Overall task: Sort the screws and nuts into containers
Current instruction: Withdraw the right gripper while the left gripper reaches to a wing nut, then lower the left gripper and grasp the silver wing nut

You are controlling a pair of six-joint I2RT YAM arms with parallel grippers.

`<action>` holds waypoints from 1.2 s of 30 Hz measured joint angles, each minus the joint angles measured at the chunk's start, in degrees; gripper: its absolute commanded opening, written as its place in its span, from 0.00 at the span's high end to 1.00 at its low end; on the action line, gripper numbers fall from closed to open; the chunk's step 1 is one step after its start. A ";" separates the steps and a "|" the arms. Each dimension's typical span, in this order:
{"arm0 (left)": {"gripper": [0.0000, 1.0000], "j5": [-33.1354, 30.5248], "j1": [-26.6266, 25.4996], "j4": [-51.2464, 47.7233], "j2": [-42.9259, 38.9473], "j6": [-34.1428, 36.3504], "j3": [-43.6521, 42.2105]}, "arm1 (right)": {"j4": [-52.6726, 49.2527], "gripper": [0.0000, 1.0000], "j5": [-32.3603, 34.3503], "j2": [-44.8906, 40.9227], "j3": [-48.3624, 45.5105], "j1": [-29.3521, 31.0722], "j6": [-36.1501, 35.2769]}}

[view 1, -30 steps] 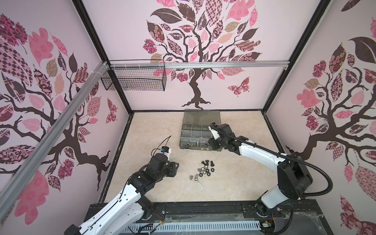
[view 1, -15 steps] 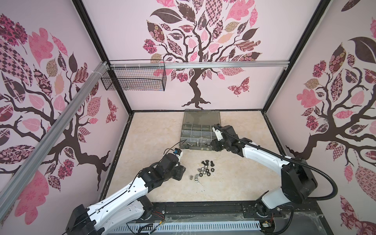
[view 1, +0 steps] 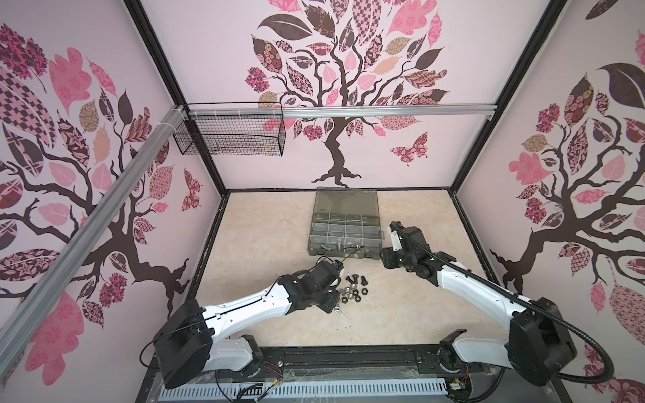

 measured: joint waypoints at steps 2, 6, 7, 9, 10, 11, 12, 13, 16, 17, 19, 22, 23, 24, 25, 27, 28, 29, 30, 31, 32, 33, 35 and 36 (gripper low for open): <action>0.60 0.22 -1.03 -0.07 3.17 -1.14 1.53 | -0.04 0.51 0.00 -1.09 -0.61 -0.02 0.17; 0.60 -0.35 -2.58 -0.13 7.65 -3.74 3.80 | 0.13 0.51 -0.35 -2.29 -1.09 -0.09 0.17; 0.60 -0.55 -2.89 -0.20 8.24 -4.48 4.02 | 0.24 0.51 -0.42 -2.38 -1.20 -0.13 0.17; 0.60 -0.85 -3.34 -0.37 8.85 -5.95 4.11 | 0.48 0.51 -0.72 -2.38 -1.51 -0.13 0.15; 0.60 -1.07 -3.48 -0.57 9.07 -6.80 4.11 | 0.55 0.51 -0.87 -2.38 -1.70 -0.17 0.17; 0.60 -1.40 -3.56 -0.76 9.31 -7.45 4.11 | 0.57 0.51 -1.16 -2.38 -1.84 -0.22 0.17; 0.60 -1.81 -3.63 -0.92 9.53 -8.11 4.11 | 0.61 0.50 -1.29 -2.38 -1.90 -0.24 0.17; 0.60 -2.21 -3.63 -1.07 9.73 -8.68 4.11 | 0.81 0.50 -1.46 -2.38 -1.99 -0.33 0.17; 0.61 -3.23 -3.63 -1.57 10.27 -10.05 4.11 | 1.11 0.50 -1.92 -2.38 -2.43 -0.39 0.15; 0.60 -3.39 -3.63 -1.66 10.51 -10.32 4.11 | 1.05 0.50 -2.10 -2.38 -2.58 -0.39 0.15; 0.61 -3.48 -3.65 -1.73 11.13 -10.73 4.11 | 1.05 0.50 -2.27 -2.38 -2.67 -0.39 0.15; 0.62 -3.48 -3.67 -1.84 12.41 -11.23 4.11 | 1.22 0.50 -2.36 -2.38 -2.67 -0.39 0.15; 0.62 -3.45 -3.69 -1.84 12.87 -11.37 4.11 | 1.27 0.50 -2.36 -2.38 -2.67 -0.39 0.15; 0.62 -3.45 -3.69 -1.84 13.22 -11.45 4.11 | 1.27 0.50 -2.36 -2.38 -2.67 -0.39 0.13; 0.62 -3.45 -3.72 -1.79 13.57 -11.50 4.11 | 1.27 0.50 -2.36 -2.38 -2.69 -0.42 0.13; 0.63 -3.43 -3.74 -1.70 14.23 -11.50 4.11 | 1.27 0.50 -2.38 -2.38 -2.73 -0.44 0.13; 0.64 -3.43 -3.74 -1.64 14.60 -11.50 4.11 | 1.29 0.50 -2.40 -2.38 -2.82 -0.44 0.13; 0.64 -3.43 -3.74 -1.51 14.99 -11.50 4.11 | 1.27 0.50 -2.40 -2.38 -2.89 -0.44 0.13; 0.65 -3.43 -3.74 -1.36 15.30 -11.47 4.13 | 1.27 0.50 -2.40 -2.38 -2.95 -0.44 0.13; 0.66 -3.43 -3.74 -1.29 15.74 -11.45 4.20 | 1.22 0.50 -2.43 -2.38 -2.97 -0.44 0.13; 0.67 -3.45 -3.74 -1.31 16.20 -11.34 4.42 | 1.25 0.50 -2.43 -2.38 -2.97 -0.44 0.13; 0.68 -3.45 -3.74 -1.33 16.57 -11.26 4.81 | 1.27 0.50 -2.40 -2.38 -2.97 -0.44 0.13; 0.72 -3.50 -3.74 -1.11 17.57 -10.88 5.81 | 1.22 0.50 -2.38 -2.38 -2.97 -0.44 0.13; 0.74 -3.54 -3.74 -1.09 18.08 -10.69 6.23 | 1.22 0.50 -2.36 -2.38 -2.97 -0.44 0.13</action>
